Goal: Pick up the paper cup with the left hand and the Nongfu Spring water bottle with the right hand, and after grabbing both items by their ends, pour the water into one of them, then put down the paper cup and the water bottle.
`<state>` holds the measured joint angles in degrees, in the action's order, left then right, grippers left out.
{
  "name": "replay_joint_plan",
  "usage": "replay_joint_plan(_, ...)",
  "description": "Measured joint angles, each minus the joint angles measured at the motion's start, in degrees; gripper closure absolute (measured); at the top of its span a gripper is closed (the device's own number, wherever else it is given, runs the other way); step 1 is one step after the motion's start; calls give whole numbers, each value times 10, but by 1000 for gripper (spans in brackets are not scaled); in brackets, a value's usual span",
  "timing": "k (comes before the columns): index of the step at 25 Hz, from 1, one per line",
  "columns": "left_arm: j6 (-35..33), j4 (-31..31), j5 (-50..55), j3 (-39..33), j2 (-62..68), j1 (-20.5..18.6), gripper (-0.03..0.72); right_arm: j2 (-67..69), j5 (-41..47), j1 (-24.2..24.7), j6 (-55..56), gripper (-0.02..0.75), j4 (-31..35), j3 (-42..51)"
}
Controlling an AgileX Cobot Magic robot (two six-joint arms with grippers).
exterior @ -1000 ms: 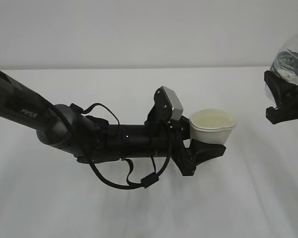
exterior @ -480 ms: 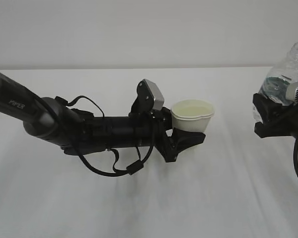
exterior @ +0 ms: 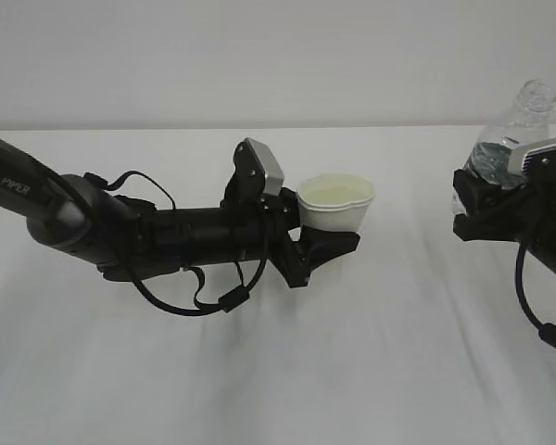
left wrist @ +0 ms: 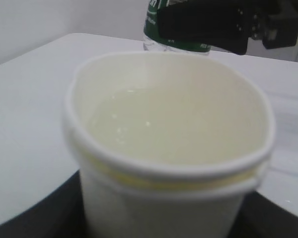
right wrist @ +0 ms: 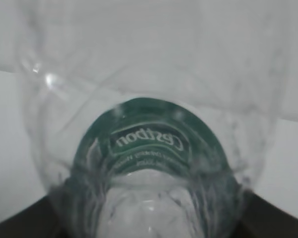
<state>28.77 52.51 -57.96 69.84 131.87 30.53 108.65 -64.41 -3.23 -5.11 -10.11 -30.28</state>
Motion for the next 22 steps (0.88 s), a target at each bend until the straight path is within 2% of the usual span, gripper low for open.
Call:
replay_joint_plan(11,-2,0,-18,0,0,-43,267,91,0,0,20,327,-3,-69)
replay_joint_plan(22,-2,13,-24,0,0,-59,267,155,0,0,36,327,-4,-143)
